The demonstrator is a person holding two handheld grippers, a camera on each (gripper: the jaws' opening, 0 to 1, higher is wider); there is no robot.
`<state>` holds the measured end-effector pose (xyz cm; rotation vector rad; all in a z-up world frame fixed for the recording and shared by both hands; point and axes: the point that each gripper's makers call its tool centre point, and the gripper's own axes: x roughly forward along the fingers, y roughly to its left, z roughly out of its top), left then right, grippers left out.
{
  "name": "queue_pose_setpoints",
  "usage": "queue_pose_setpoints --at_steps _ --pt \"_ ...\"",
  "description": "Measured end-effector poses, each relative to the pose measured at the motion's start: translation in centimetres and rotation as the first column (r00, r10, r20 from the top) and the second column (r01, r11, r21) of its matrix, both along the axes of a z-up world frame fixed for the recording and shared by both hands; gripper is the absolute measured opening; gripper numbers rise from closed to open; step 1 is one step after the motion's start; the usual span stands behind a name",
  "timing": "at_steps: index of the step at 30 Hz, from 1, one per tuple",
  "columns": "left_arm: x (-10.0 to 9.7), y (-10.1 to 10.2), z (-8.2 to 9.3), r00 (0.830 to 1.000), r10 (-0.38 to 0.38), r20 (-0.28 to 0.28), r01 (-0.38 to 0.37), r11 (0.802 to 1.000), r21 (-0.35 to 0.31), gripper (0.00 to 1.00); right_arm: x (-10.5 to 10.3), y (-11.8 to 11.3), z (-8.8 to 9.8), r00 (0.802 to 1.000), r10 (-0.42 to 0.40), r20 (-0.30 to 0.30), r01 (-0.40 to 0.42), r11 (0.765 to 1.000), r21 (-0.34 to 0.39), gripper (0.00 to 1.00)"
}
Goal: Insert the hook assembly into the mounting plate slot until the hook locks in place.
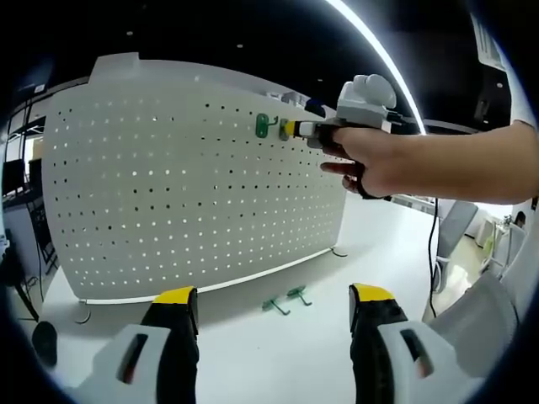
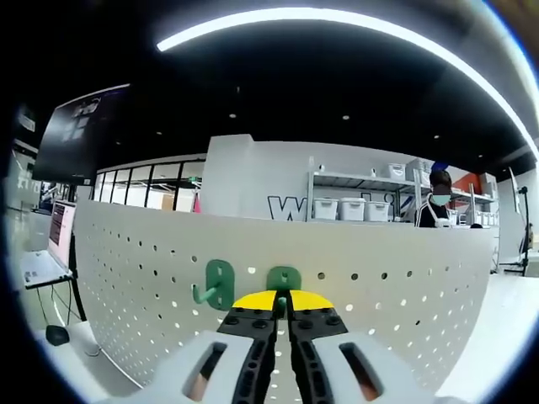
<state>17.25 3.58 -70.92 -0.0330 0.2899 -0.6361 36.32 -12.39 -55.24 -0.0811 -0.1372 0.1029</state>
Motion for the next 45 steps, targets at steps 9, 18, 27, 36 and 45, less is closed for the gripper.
queue_pose_setpoints --at_steps 9,18,27,36,45 --pt "0.1 0.1 0.2 1.000 0.002 0.007 -0.002 1.000 0.001 0.75 -0.1 0.1 0.0 1.000 0.024 -0.005 -0.024 1.000 0.014 0.03" --pt "0.1 0.0 0.2 1.000 -0.004 0.008 0.004 1.000 0.001 0.75 -0.2 0.4 0.0 0.996 0.089 -0.022 -0.089 0.996 0.017 0.07" --pt "0.2 0.0 0.3 1.000 -0.011 0.014 0.011 1.000 0.004 0.75 -0.9 1.2 -0.8 0.988 0.150 -0.041 -0.152 0.988 -0.034 0.20" --pt "0.0 -0.1 0.1 1.000 -0.019 0.013 0.019 1.000 0.006 0.76 -1.7 1.3 -2.1 0.980 0.186 -0.071 -0.190 0.981 -0.042 0.39" --pt "-0.1 -0.1 0.2 1.000 -0.018 0.015 0.018 1.000 0.009 0.77 -2.5 2.6 -2.0 0.968 0.248 -0.046 -0.249 0.968 -0.028 0.54"
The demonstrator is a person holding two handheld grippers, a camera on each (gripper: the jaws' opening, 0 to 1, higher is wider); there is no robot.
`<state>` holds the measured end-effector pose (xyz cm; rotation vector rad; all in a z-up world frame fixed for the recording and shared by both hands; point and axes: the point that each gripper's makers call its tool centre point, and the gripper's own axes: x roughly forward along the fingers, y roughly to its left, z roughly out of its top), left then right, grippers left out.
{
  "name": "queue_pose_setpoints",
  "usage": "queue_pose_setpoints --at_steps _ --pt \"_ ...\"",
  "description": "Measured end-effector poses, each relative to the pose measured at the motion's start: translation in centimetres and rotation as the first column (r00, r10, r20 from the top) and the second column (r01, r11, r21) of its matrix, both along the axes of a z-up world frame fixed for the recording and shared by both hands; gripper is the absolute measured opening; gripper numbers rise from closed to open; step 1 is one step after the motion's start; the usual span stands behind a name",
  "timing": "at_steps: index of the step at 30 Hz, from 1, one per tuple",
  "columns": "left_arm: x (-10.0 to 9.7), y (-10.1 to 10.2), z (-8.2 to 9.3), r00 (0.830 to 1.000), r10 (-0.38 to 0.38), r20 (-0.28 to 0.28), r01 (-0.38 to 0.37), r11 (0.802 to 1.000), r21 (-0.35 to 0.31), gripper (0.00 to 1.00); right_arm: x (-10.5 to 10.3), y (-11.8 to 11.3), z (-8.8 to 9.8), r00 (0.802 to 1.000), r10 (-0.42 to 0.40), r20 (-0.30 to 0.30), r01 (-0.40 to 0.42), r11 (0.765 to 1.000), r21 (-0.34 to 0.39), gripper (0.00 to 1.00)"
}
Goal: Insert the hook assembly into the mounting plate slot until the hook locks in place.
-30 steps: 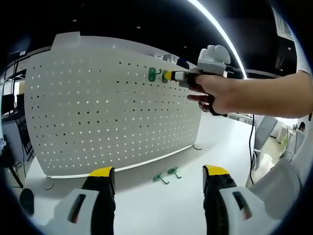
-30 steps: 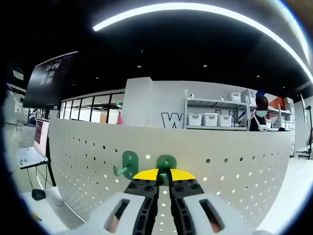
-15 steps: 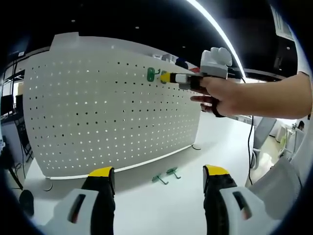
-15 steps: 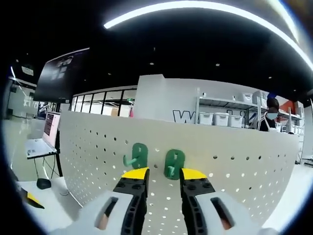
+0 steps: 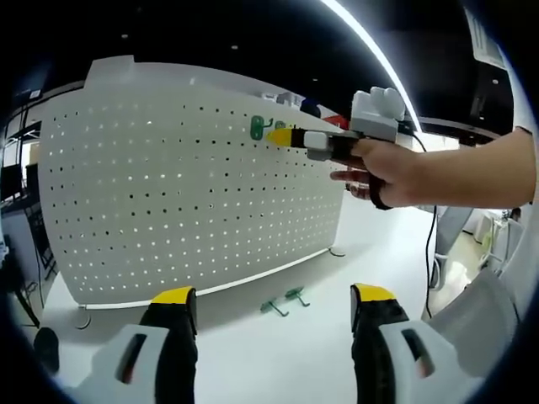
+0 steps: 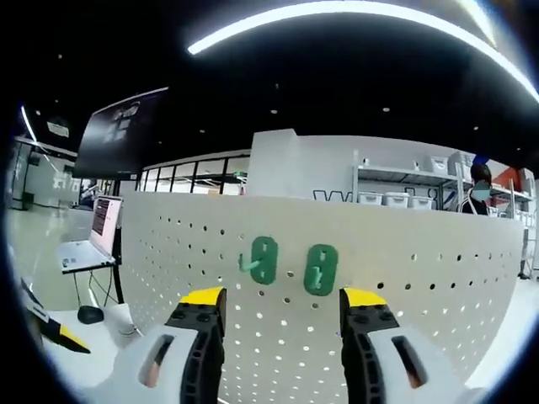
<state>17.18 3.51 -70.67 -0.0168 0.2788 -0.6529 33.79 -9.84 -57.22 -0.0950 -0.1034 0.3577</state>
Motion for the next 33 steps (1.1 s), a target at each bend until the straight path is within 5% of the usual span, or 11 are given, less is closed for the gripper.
queue_pose_setpoints --at_steps 14,33 --pt "0.0 0.1 0.2 1.000 0.001 0.001 -0.001 1.000 -0.006 0.77 -0.5 -0.5 -0.3 1.000 0.004 -0.010 -0.004 1.000 0.006 0.54" --pt "0.4 0.4 0.5 1.000 0.002 0.014 -0.002 1.000 -0.001 0.77 -4.4 -2.5 -2.9 0.997 0.056 -0.046 -0.057 0.998 -0.018 0.54"
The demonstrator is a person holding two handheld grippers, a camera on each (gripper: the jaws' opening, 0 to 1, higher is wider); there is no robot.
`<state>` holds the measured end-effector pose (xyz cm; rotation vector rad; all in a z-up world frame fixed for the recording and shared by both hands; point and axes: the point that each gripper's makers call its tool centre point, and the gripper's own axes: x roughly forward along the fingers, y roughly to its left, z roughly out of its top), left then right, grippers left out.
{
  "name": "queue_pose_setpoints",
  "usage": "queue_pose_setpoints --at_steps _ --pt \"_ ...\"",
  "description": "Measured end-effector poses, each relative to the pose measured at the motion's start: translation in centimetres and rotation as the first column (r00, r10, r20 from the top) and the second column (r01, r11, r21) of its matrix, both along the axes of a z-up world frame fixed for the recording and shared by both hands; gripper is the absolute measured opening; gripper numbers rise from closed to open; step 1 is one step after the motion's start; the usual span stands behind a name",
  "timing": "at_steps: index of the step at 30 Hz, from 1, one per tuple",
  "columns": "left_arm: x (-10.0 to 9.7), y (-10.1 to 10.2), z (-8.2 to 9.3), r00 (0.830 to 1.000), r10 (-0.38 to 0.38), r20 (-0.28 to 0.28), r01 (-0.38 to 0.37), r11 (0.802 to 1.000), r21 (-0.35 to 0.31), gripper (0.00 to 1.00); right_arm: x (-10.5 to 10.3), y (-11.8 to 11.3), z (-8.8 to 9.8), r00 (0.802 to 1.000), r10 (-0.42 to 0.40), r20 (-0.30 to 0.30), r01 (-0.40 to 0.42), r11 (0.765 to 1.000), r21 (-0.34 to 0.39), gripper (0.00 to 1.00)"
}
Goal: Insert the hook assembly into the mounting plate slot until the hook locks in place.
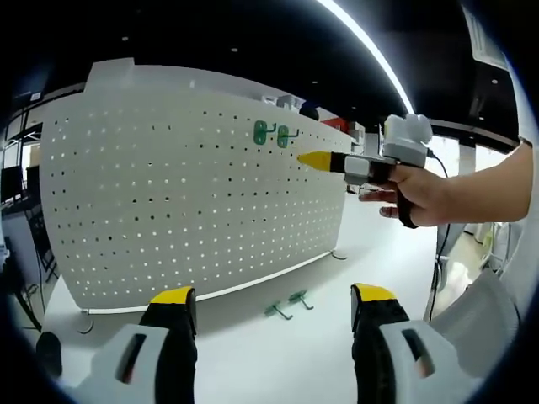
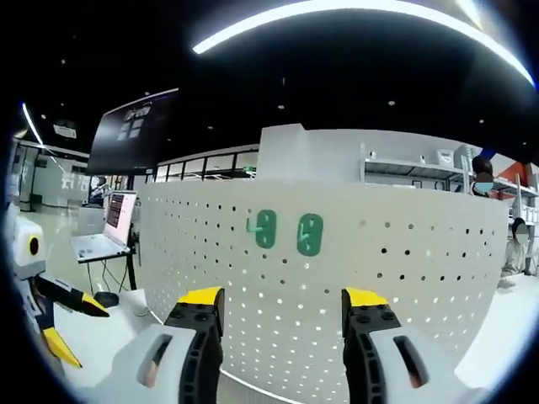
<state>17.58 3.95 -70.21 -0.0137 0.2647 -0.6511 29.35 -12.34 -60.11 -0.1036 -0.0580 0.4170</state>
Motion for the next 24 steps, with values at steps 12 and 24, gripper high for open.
queue_pose_setpoints --at_steps 12,24 --pt "0.0 0.7 0.1 1.000 0.006 0.005 -0.006 1.000 0.000 0.77 -2.1 -0.2 -2.0 0.998 0.043 -0.039 -0.043 0.999 -0.011 0.55" --pt "0.2 1.0 0.2 1.000 0.001 0.013 -0.001 1.000 0.015 0.78 -3.8 -0.9 -3.8 0.996 0.050 -0.074 -0.048 0.998 0.029 0.56"
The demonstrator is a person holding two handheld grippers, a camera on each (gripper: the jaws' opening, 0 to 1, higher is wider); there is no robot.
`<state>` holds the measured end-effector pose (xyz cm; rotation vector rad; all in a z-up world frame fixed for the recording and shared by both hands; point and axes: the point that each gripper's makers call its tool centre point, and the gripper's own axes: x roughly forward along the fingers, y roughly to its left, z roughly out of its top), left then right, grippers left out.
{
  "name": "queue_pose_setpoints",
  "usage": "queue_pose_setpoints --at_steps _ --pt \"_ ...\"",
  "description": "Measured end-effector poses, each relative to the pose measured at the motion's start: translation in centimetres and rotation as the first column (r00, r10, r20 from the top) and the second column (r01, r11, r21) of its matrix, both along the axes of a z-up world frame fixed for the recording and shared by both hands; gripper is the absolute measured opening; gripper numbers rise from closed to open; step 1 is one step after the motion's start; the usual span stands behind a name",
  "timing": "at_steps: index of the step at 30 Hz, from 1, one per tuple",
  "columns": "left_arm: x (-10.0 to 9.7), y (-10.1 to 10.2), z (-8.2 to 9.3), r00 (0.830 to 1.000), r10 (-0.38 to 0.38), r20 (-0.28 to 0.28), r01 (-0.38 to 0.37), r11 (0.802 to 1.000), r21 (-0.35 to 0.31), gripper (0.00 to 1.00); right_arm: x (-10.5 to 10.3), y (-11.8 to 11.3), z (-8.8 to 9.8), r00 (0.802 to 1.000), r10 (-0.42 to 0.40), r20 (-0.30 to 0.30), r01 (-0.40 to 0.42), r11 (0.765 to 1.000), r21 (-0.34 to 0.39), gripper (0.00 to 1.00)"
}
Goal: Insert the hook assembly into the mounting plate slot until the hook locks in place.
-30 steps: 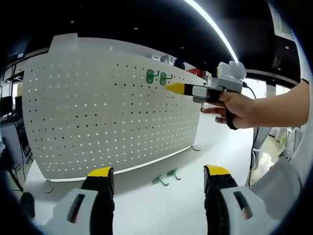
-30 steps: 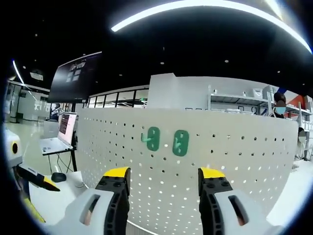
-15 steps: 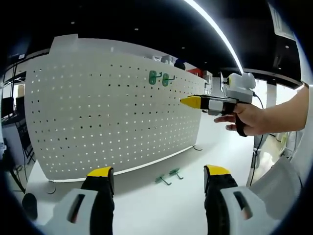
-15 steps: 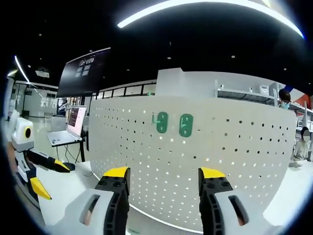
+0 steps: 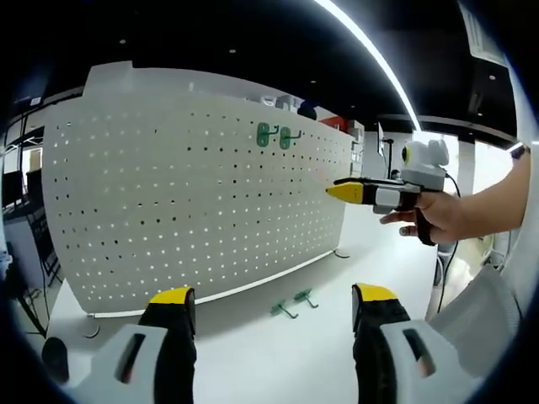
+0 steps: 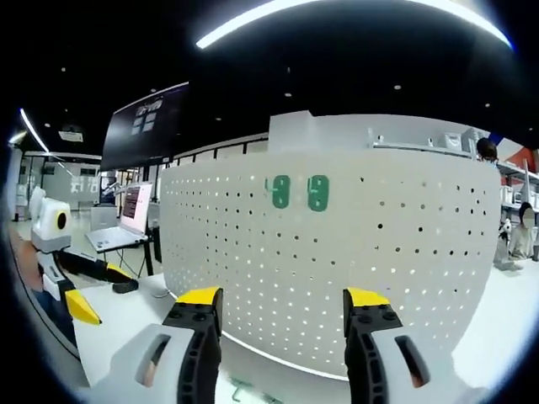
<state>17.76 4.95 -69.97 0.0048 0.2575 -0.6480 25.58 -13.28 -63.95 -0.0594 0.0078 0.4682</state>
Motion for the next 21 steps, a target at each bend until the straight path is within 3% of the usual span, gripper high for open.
queue_pose_setpoints --at_steps 4,21 --pt "0.0 0.2 0.1 1.000 0.004 0.001 -0.004 1.000 -0.015 0.79 -0.7 0.1 -0.8 1.000 0.013 -0.004 -0.013 0.999 -0.037 0.57" --pt "-0.2 1.2 -0.2 1.000 0.014 0.006 -0.014 1.000 -0.001 0.79 -3.2 -1.0 -2.9 0.999 0.012 -0.043 -0.013 0.999 -0.034 0.59"
